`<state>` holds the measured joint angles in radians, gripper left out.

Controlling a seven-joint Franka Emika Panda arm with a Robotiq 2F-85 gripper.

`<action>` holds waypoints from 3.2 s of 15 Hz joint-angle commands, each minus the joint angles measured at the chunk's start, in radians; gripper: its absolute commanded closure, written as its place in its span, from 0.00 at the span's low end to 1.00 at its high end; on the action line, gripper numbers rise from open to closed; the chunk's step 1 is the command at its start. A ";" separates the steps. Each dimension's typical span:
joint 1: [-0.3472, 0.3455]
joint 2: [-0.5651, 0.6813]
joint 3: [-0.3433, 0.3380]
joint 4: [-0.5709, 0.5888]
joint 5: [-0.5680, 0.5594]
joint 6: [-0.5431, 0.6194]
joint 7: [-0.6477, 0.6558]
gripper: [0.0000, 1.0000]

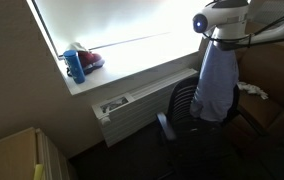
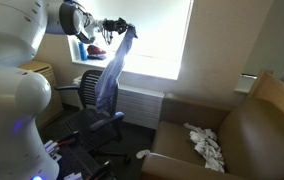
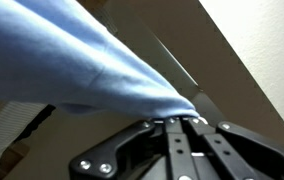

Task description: Hang the blue t-shirt on the backrest of the black chair

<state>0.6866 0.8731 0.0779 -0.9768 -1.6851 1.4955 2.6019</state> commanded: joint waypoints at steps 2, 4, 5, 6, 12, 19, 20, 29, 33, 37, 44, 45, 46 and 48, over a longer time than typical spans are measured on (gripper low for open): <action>0.004 0.085 -0.011 0.089 0.035 -0.008 -0.004 0.99; 0.022 0.143 -0.067 0.131 -0.074 0.011 0.001 0.99; 0.006 0.061 -0.019 0.035 -0.014 0.007 0.002 0.99; 0.007 0.082 -0.028 0.048 -0.024 0.008 0.002 0.96; 0.012 0.109 -0.025 0.104 -0.033 -0.005 0.001 0.99; 0.010 0.126 -0.100 0.150 -0.222 0.054 0.002 0.96; -0.001 0.130 -0.100 0.160 -0.216 0.053 0.002 0.96; 0.000 0.128 0.018 0.163 -0.074 0.081 -0.011 0.82; -0.008 0.129 0.014 0.163 -0.075 0.081 -0.011 0.46; -0.056 0.121 0.123 0.189 0.095 0.117 -0.023 0.25; -0.093 0.129 0.185 0.260 0.236 0.080 -0.021 0.00; -0.099 0.128 0.189 0.270 0.241 0.079 -0.023 0.00; -0.100 0.128 0.189 0.270 0.239 0.079 -0.023 0.00; -0.096 0.132 0.189 0.269 0.239 0.079 -0.023 0.00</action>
<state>0.5905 1.0050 0.2670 -0.7074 -1.4460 1.5749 2.5790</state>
